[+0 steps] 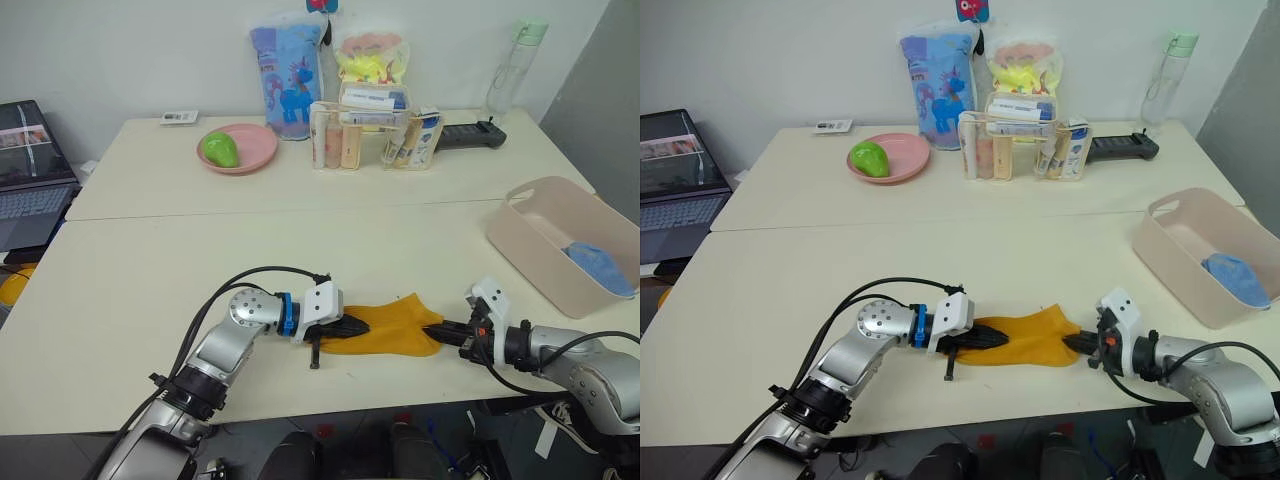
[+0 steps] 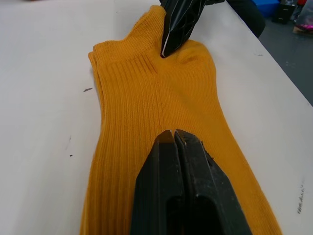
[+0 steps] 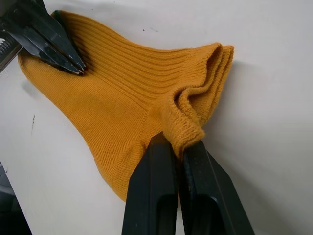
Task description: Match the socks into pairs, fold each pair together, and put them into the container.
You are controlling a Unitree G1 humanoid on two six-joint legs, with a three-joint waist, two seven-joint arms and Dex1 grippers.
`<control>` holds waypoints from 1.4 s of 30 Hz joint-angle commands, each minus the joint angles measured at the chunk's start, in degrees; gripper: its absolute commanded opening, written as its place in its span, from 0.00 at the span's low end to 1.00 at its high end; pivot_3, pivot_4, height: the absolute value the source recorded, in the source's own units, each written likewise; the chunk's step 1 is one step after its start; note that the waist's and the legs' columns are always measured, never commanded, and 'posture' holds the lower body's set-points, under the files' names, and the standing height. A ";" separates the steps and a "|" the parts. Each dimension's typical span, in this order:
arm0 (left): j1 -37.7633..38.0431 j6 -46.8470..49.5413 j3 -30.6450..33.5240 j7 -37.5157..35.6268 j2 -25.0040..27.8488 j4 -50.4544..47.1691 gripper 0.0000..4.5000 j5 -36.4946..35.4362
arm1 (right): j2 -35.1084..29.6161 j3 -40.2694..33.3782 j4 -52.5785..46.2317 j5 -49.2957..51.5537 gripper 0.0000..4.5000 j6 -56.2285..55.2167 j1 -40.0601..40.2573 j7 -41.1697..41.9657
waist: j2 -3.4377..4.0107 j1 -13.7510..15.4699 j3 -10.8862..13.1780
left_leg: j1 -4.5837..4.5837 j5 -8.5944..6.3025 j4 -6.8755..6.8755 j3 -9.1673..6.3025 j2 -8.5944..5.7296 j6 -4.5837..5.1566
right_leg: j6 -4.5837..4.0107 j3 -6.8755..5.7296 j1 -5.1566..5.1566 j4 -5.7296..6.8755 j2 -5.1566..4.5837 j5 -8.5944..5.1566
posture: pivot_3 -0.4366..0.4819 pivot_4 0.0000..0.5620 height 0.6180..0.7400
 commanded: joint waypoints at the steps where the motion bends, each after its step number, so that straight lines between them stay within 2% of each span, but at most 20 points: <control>1: -1.21 0.17 -1.20 1.24 0.16 -0.52 0.01 2.92 | -0.16 -1.50 -0.97 0.99 0.00 -0.95 -0.14 0.35 | 0.00 -0.01 0.00 | 0.00 0.00 0.00 0.00 0.01 0.00 | 0.00 0.00 0.00 0.00 0.00 0.00 | 0.48 0.27 1.00; 7: -1.02 0.13 -1.93 3.27 0.64 1.32 0.01 6.48 | -0.61 -3.39 -2.76 4.96 0.00 0.83 -1.34 2.39 | 0.00 0.01 0.00 | 0.01 0.00 0.00 0.00 0.00 0.00 | 0.00 0.00 0.01 0.00 0.00 0.00 | 0.48 0.27 1.00; 12: 0.22 0.23 -1.97 3.32 0.97 0.79 0.01 6.75 | 3.56 -7.70 -5.51 19.32 0.00 10.23 -7.08 -0.48 | 0.01 0.00 -0.01 | 0.02 0.00 0.00 -0.03 0.01 0.00 | 0.00 0.02 0.02 0.01 0.00 0.00 | 0.48 0.27 1.00; 16: 1.40 1.57 -1.26 5.23 0.05 -1.05 0.01 5.97 | 7.97 -3.38 -6.48 23.24 0.00 13.80 -11.32 -3.80 | 0.01 0.03 -0.02 | 0.01 0.00 0.00 -0.07 0.01 0.00 | 0.00 0.14 0.02 0.00 -0.02 0.00 | 0.48 0.27 1.00; 21: 2.24 3.67 -0.11 6.13 0.56 -3.89 0.01 4.57 | 8.98 3.54 -4.18 18.96 0.00 11.23 -13.73 -2.54 | 0.01 0.15 -0.02 | 0.01 0.00 0.01 -0.06 -0.02 0.00 | 0.00 0.12 0.01 0.00 -0.03 0.00 | 0.48 0.27 1.00; 26: 4.26 6.82 4.24 6.18 2.39 -9.01 0.01 0.04 | 9.60 7.55 -0.07 14.94 0.00 8.09 -16.49 -1.55 | 0.01 -0.24 -0.01 | 0.01 0.00 0.00 -0.06 0.00 0.00 | 0.00 0.04 -0.04 0.03 -0.01 0.00 | 0.48 0.27 1.00; 29: 8.22 12.23 10.97 3.68 9.21 -18.59 0.01 -5.86 | 9.88 11.55 2.28 11.19 0.00 5.37 -18.25 0.03 | 0.02 -0.60 0.00 | -0.01 0.00 -0.05 -0.07 0.03 0.00 | 0.00 0.07 -0.14 0.05 0.01 0.00 | 0.48 0.27 1.00; 33: 7.87 13.52 17.90 3.58 16.04 -22.33 0.01 -8.68 | 10.87 17.10 6.05 6.44 0.00 2.39 -20.47 2.50 | 0.05 -0.65 0.02 | -0.02 0.00 -0.11 -0.11 0.03 -0.01 | -0.01 0.11 -0.22 0.09 0.03 -0.01 | 0.48 0.27 1.00; 36: 7.27 14.99 19.22 3.43 17.41 -23.63 0.01 -10.39 | 10.83 18.99 7.88 3.90 0.00 0.45 -21.26 4.19 | 0.06 -0.01 0.03 | -0.03 -0.01 -0.07 -0.13 -0.06 -0.01 | -0.01 0.01 -0.12 -0.05 -0.01 0.00 | 0.48 0.27 1.00; 41: 6.90 16.46 18.93 3.54 16.81 -25.45 0.01 -12.57 | 11.39 20.32 9.51 2.01 0.00 -1.12 -22.84 6.62 | 0.04 -0.32 0.04 | -0.04 -0.03 -0.06 -0.11 -0.03 0.02 | 0.01 0.01 -0.11 -0.11 -0.01 0.01 | 0.48 0.27 1.00; 42: 6.84 15.95 18.42 3.40 16.74 -25.38 0.00 -12.25 | 11.80 19.50 9.37 2.76 0.06 -0.65 -22.96 6.72 | 0.04 -0.35 0.04 | -0.03 -0.03 -0.07 -0.12 0.00 0.01 | 0.01 0.01 -0.12 -0.09 0.00 0.01 | 0.48 0.27 1.00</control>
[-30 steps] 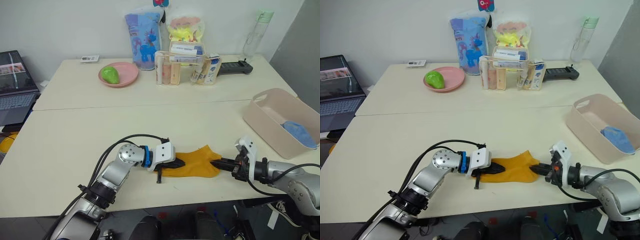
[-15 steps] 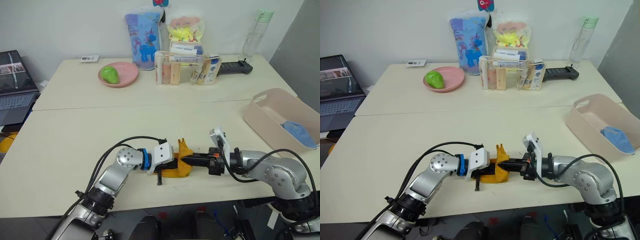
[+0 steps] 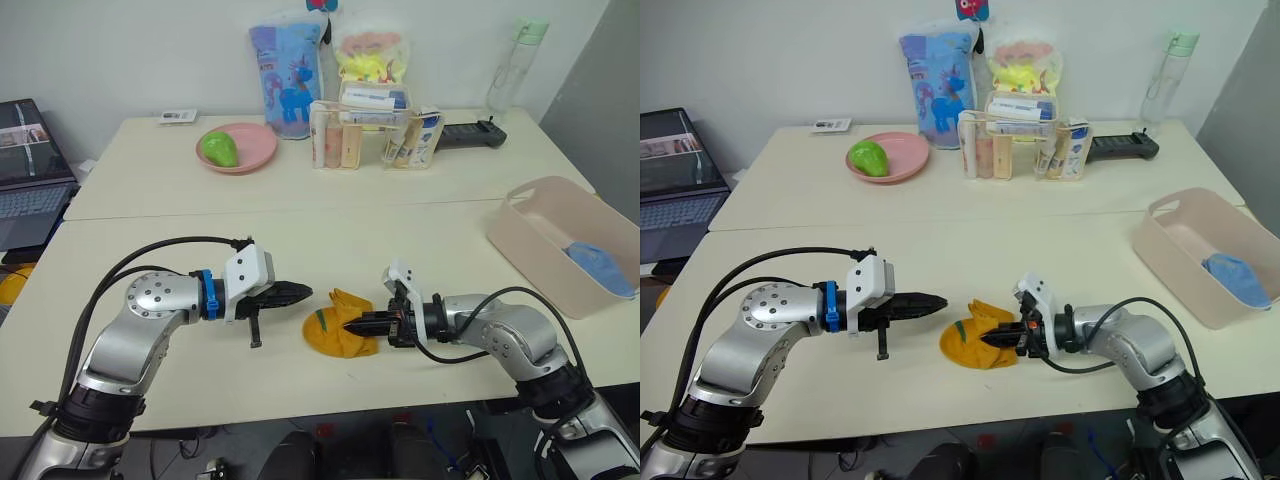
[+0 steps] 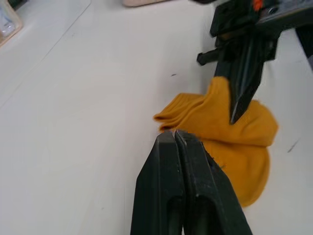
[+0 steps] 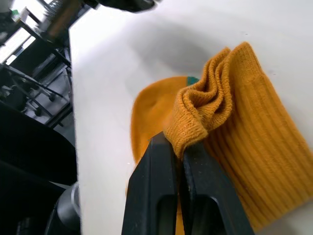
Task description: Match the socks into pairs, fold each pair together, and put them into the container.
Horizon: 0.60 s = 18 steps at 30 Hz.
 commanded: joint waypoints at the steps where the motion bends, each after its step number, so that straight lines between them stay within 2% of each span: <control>1: -0.76 -1.15 -0.74 -0.31 -0.03 -1.92 0.00 -0.49 | 1.05 -1.67 -1.41 1.45 0.13 -0.24 -1.30 1.64 | 0.00 -0.06 0.00 | 0.00 0.00 -0.01 -0.01 0.02 -0.01 | 0.00 0.00 -0.01 0.01 0.02 0.00 | 0.48 0.27 1.00; 3: -1.44 -1.55 -1.62 0.27 -1.05 -1.70 0.00 -0.48 | 0.22 -2.90 -3.28 3.37 0.25 1.45 -1.30 2.95 | 0.01 -0.05 0.00 | 0.00 -0.01 -0.02 -0.01 0.01 -0.01 | 0.00 0.01 -0.02 0.02 0.02 0.00 | 0.48 0.27 1.00; 9: -4.71 -3.53 -4.90 1.66 -5.37 0.21 0.00 0.93 | -0.51 -10.01 -8.95 13.53 0.73 10.17 -1.21 2.10 | 0.00 0.12 0.00 | -0.02 -0.01 0.02 -0.04 -0.01 -0.01 | 0.00 -0.01 0.04 -0.02 -0.01 0.00 | 0.48 0.27 1.00; 12: -4.86 -4.15 -6.25 1.58 -6.05 0.96 0.00 1.64 | -1.11 -13.06 -10.03 16.20 0.73 12.91 -0.85 0.37 | 0.01 0.05 0.00 | -0.02 -0.01 0.01 -0.04 0.00 -0.01 | 0.00 0.02 0.03 -0.01 0.00 0.00 | 0.48 0.27 1.00; 16: -1.05 -9.34 -10.58 0.34 -2.28 3.31 0.00 9.17 | -4.86 -13.65 -8.85 12.02 0.73 12.03 0.66 -2.21 | 0.01 0.03 0.00 | 0.00 -0.01 -0.01 0.02 -0.01 -0.01 | 0.00 0.04 0.00 -0.02 0.00 0.00 | 0.48 0.27 1.00; 18: 0.02 -12.31 -11.23 2.32 -1.39 5.52 0.00 12.82 | -5.36 -13.87 -8.25 11.36 0.73 11.95 1.02 -3.45 | 0.01 0.04 0.01 | 0.00 -0.01 -0.05 0.02 0.00 -0.01 | -0.01 0.05 -0.01 -0.02 0.00 0.00 | 0.48 0.27 1.00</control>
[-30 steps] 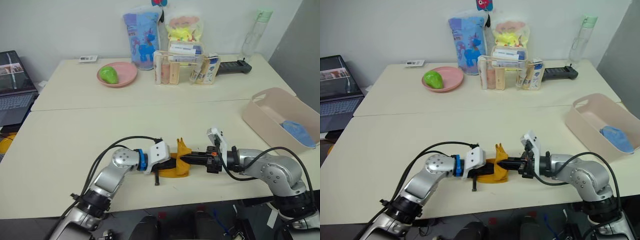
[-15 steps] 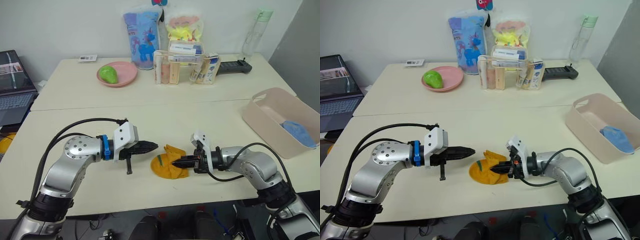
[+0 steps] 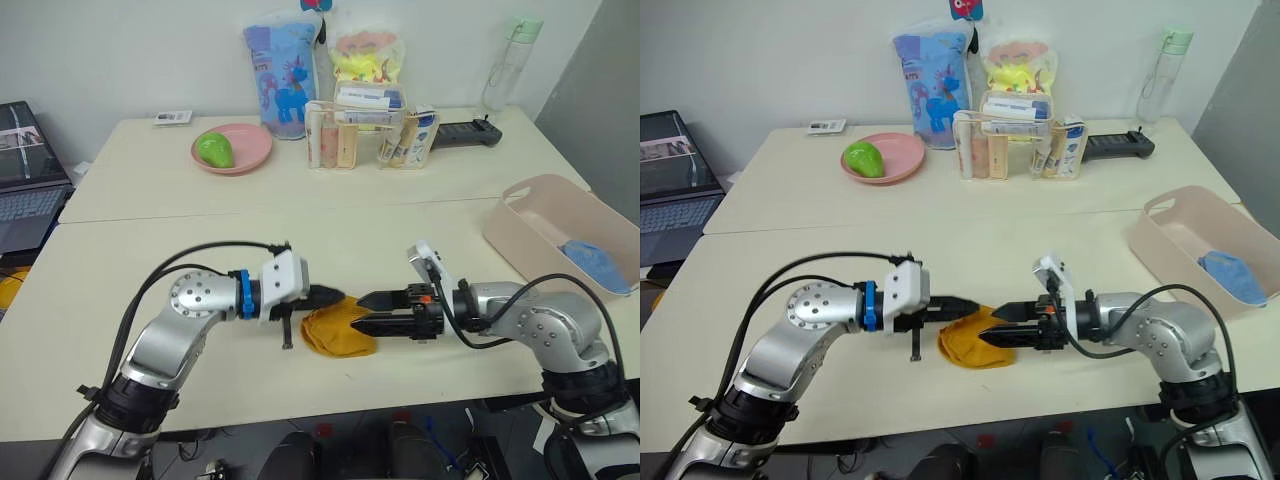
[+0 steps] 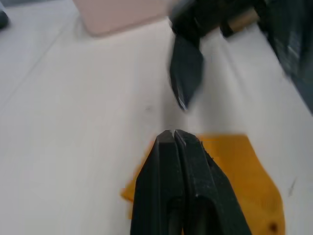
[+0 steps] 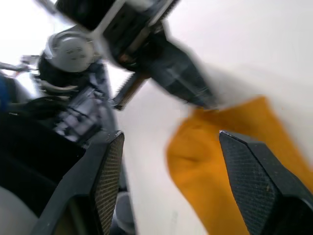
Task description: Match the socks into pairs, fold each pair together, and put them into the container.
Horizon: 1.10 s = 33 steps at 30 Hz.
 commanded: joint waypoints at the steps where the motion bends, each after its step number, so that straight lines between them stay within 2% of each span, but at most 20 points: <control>1: 0.92 -4.98 -0.76 2.78 1.14 2.64 0.00 5.94 | -0.13 -1.59 0.16 -1.01 0.73 -0.43 0.16 -2.24 | 0.01 0.01 0.02 | 0.00 0.00 0.00 0.00 0.00 0.00 | 0.00 0.00 0.00 0.00 0.00 0.00 | 0.48 0.27 1.00; 5: 4.02 -6.81 -1.33 2.95 1.95 4.69 0.00 7.90 | -0.29 0.75 0.85 -3.35 0.73 1.22 0.20 -4.94 | 0.01 0.00 0.01 | -0.01 0.00 0.01 0.00 -0.01 0.01 | 0.00 0.04 0.01 0.01 -0.01 0.00 | 0.48 0.27 1.00; 11: 6.75 -6.14 -1.17 4.13 2.63 2.95 0.00 8.32 | 5.33 0.88 5.95 -3.60 0.73 6.12 -1.16 -9.68 | 0.01 -0.02 0.00 | 0.01 0.00 0.01 0.00 -0.01 0.01 | 0.00 0.18 0.02 0.03 -0.01 0.00 | 0.48 0.27 1.00; 22: 7.45 -1.82 -0.06 4.30 3.56 -1.84 0.00 7.43 | 12.79 1.65 11.37 -1.32 0.73 11.91 -4.43 -8.20 | 0.04 -0.14 0.00 | 0.02 -0.01 -0.01 0.02 -0.01 0.01 | 0.00 0.19 0.00 0.03 0.00 0.00 | 0.48 0.27 1.00; 29: 6.94 -0.17 0.44 4.65 2.78 -2.83 0.00 6.38 | 18.19 1.56 17.36 -3.26 0.73 10.21 -6.23 -9.88 | 0.05 -0.22 0.00 | 0.02 -0.01 -0.01 0.01 0.00 0.01 | 0.00 0.15 -0.02 0.05 0.01 0.00 | 0.48 0.27 1.00; 33: 7.23 -0.59 0.58 4.15 2.98 -2.87 0.00 5.78 | 19.90 -0.84 20.37 -3.58 0.73 9.91 -6.96 -11.16 | 0.06 -0.22 0.01 | 0.02 -0.01 -0.01 0.01 -0.02 0.01 | 0.00 0.13 -0.02 0.05 0.01 0.00 | 0.48 0.27 1.00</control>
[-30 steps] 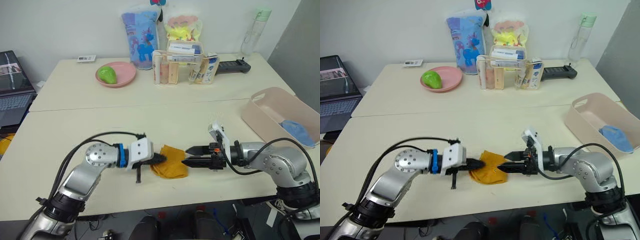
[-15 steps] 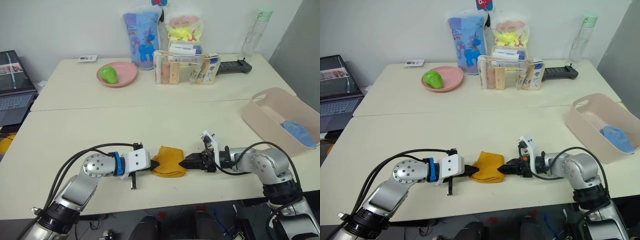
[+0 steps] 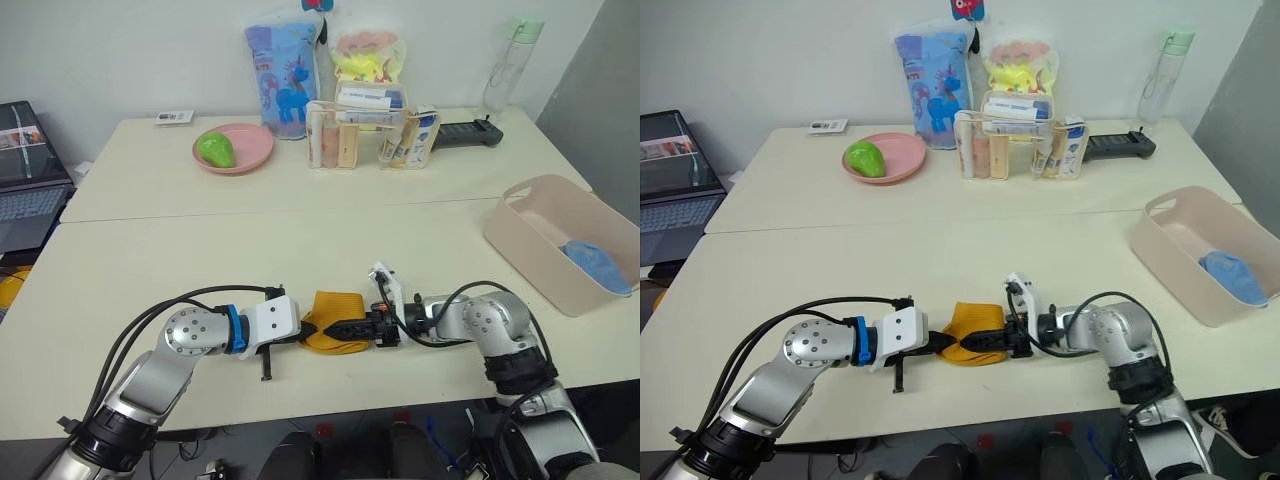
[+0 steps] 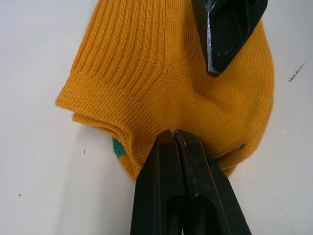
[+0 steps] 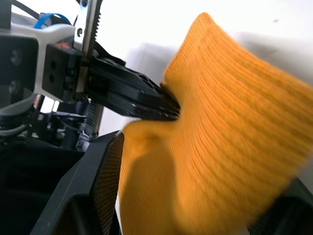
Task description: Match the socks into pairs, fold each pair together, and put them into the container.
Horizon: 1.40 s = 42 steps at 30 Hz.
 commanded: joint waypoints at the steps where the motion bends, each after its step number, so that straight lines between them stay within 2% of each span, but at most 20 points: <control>1: 0.40 -0.41 0.97 -0.50 0.47 -1.47 0.00 -0.99 | 0.58 -3.35 1.36 -0.13 0.73 -0.45 -1.18 -1.39 | 0.00 0.02 0.00 | 0.00 0.00 0.00 -0.01 0.00 0.00 | 0.00 0.00 0.00 0.01 0.00 0.00 | 0.48 0.27 1.00; 5: 0.67 -0.97 1.20 -0.79 0.65 -1.29 0.00 -1.52 | -0.20 -3.25 0.86 -0.34 0.47 -0.21 -0.91 -0.89 | 0.02 0.00 0.01 | -0.01 0.00 0.00 0.02 0.00 0.00 | 0.00 0.00 -0.02 0.01 0.00 0.00 | 0.48 0.27 1.00; 8: -0.12 -1.11 2.59 -1.26 -0.28 -0.97 0.00 -4.04 | -1.01 -2.32 -1.08 0.21 0.23 0.01 -0.42 0.03 | 0.02 -0.01 0.01 | -0.01 0.00 0.00 0.01 0.00 0.00 | 0.00 0.00 -0.03 0.01 0.00 0.00 | 0.48 0.27 1.00; 11: -1.94 5.20 7.04 -1.75 -2.42 -3.80 0.00 -13.04 | -1.23 -3.85 -3.51 1.17 0.01 1.04 -0.12 -0.49 | 0.01 0.04 0.01 | -0.03 0.00 0.00 -0.01 0.00 0.00 | 0.00 0.00 -0.03 0.01 -0.01 0.00 | 0.48 0.27 1.00; 14: -4.54 13.45 11.45 -3.61 -0.91 -6.54 0.13 -22.09 | -2.54 -6.97 -6.60 2.09 0.00 2.00 -0.22 -1.32 | 0.00 0.03 0.03 | -0.08 0.00 0.03 -0.08 0.00 0.00 | 0.00 0.01 -0.04 0.03 -0.01 0.00 | 0.48 0.27 1.00; 16: -6.12 16.82 12.79 -4.70 0.72 -7.20 0.28 -24.89 | -3.69 -9.66 -8.37 2.78 0.00 2.62 -0.71 -2.18 | 0.01 -0.04 0.02 | -0.08 0.00 0.03 -0.06 0.00 0.00 | 0.00 0.00 -0.04 0.04 0.00 0.00 | 0.48 0.27 1.00; 18: -8.93 19.06 13.63 -5.25 2.66 -6.67 0.40 -25.89 | -6.94 -16.00 -14.89 4.46 0.00 3.80 -2.69 -4.57 | 0.11 0.03 0.10 | -0.05 0.00 0.03 -0.01 -0.01 0.00 | 0.00 -0.04 -0.04 0.04 0.00 0.00 | 0.48 0.27 1.00; 22: -16.73 24.68 15.42 -2.51 0.11 -5.86 0.68 -31.62 | -14.34 -24.23 -23.48 4.42 0.00 4.68 -5.56 -9.22 | 0.23 0.28 0.23 | -0.12 0.00 0.06 -0.03 -0.06 0.00 | 0.01 -0.15 -0.07 0.00 -0.01 0.00 | 0.48 0.27 1.00; 26: -25.08 25.81 13.84 0.26 -4.77 -3.73 0.96 -32.17 | -22.46 -26.27 -26.85 0.07 0.00 1.63 -5.20 -11.73 | 0.20 0.17 0.22 | -0.09 0.00 0.04 -0.04 0.01 0.00 | 0.01 -0.24 0.03 -0.05 0.00 0.00 | 0.48 0.27 1.00; 27: -27.24 24.95 12.65 0.28 -6.07 -2.76 0.99 -31.26 | -25.89 -26.36 -27.27 -2.16 0.00 -0.39 -4.77 -11.86 | 0.23 0.22 0.25 | -0.08 0.00 0.05 0.01 0.01 0.00 | 0.01 -0.19 0.03 -0.03 0.00 0.00 | 0.48 0.27 1.00; 28: -28.73 24.32 11.82 0.22 -6.96 -2.03 1.00 -30.57 | -28.30 -26.39 -27.49 -3.70 0.00 -1.92 -4.42 -11.90 | 0.22 0.25 0.26 | -0.11 0.00 0.06 0.06 -0.02 0.00 | 0.01 -0.15 0.00 -0.02 -0.02 0.00 | 0.48 0.27 1.00; 30: -33.63 21.05 9.34 -0.03 -10.28 1.30 1.00 -28.22 | -38.97 -25.81 -26.56 -12.13 0.00 -10.49 -1.10 -10.29 | 0.25 0.32 0.28 | -0.11 0.00 0.07 0.14 -0.03 0.00 | 0.01 -0.11 0.00 -0.03 -0.03 0.00 | 0.48 0.27 1.00; 32: -38.32 18.27 7.91 0.64 -14.32 4.71 1.00 -26.68 | -49.46 -25.08 -23.51 -21.76 0.00 -21.35 3.24 -8.61 | 0.28 1.44 0.40 | -0.23 0.01 0.13 0.11 -0.14 0.02 | 0.04 -0.27 -0.01 -0.05 -0.01 -0.01 | 0.48 0.27 1.00; 34: -41.06 17.07 6.66 1.03 -17.60 6.42 1.00 -25.95 | -56.83 -25.27 -19.03 -29.33 0.00 -32.63 9.09 -5.76 | 0.20 1.35 0.43 | -0.25 0.01 0.18 0.18 -0.13 0.02 | 0.09 -0.29 0.03 -0.09 0.03 0.01 | 0.48 0.27 1.00; 39: -41.70 14.73 3.80 0.27 -22.07 7.81 1.00 -24.17 | -64.33 -26.78 -4.09 -41.28 0.00 -54.58 20.16 -1.16 | 0.12 0.03 0.45 | 0.01 0.01 0.11 0.47 0.04 0.02 | 0.10 0.01 0.16 -0.08 0.03 0.00 | 0.48 0.27 1.00; 42: -41.44 13.66 2.94 1.02 -23.99 7.97 1.00 -23.20 | -65.88 -23.77 3.75 -46.00 0.00 -64.28 19.94 -1.08 | 0.30 -0.18 0.48 | 0.05 0.01 0.10 0.65 0.04 0.02 | 0.10 0.19 0.05 0.01 0.06 0.00 | 0.48 0.27 1.00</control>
